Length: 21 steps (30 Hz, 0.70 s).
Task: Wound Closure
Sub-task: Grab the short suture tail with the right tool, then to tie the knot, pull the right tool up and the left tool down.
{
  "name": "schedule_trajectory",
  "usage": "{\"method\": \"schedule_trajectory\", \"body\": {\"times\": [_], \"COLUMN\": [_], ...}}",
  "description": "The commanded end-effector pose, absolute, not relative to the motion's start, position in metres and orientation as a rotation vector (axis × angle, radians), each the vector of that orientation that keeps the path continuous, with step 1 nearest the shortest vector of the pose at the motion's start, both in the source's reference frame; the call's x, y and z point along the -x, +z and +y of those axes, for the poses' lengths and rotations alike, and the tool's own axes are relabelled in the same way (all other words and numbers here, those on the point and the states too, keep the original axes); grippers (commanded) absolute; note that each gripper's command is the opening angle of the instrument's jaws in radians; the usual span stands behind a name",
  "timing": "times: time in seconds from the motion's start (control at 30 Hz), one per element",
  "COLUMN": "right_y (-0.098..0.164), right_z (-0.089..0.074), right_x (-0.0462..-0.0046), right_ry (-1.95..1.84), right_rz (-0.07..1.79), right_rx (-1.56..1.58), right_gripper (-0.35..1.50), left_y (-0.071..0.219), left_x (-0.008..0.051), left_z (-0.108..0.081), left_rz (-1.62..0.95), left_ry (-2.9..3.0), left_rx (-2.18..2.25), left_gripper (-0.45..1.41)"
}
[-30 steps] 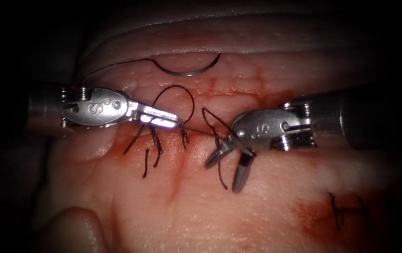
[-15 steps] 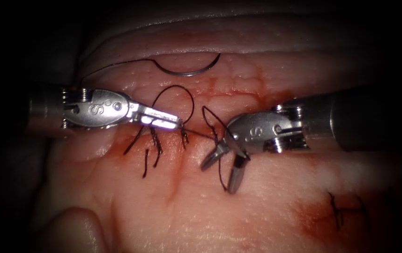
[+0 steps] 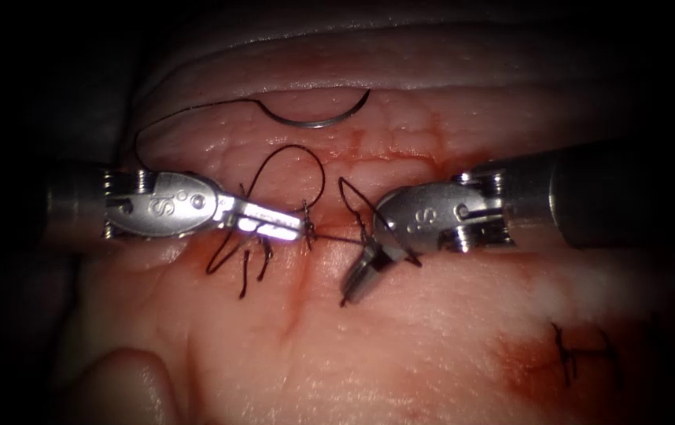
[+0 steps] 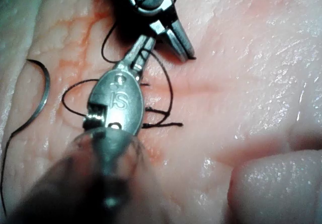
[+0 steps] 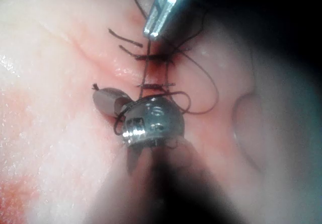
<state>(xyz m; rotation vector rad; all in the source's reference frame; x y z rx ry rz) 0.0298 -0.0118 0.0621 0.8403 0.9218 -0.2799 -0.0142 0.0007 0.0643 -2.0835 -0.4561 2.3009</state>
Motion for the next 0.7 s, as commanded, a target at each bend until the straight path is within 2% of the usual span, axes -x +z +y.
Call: {"method": "schedule_trajectory", "body": {"times": [0.03,0.33,0.7], "right_y": [0.062,0.061,0.064], "right_z": [-0.011,-0.007,-0.005], "right_x": [-0.03,-0.0287,-0.0274], "right_ry": [-0.241,-0.033,0.314], "right_rz": [0.948,1.127,1.061], "right_rx": [-0.837,-0.852,-0.816], "right_gripper": [-0.35,-0.35,-0.35], "left_y": [0.065,0.065,0.063], "left_x": [0.0147,0.0148,0.0171], "left_z": [0.0,-0.004,-0.011], "left_rz": [-0.462,-0.497,-0.635], "left_ry": [2.299,2.324,2.381], "left_rx": [2.076,2.045,2.051], "left_gripper": [-0.45,-0.45,-0.45]}}
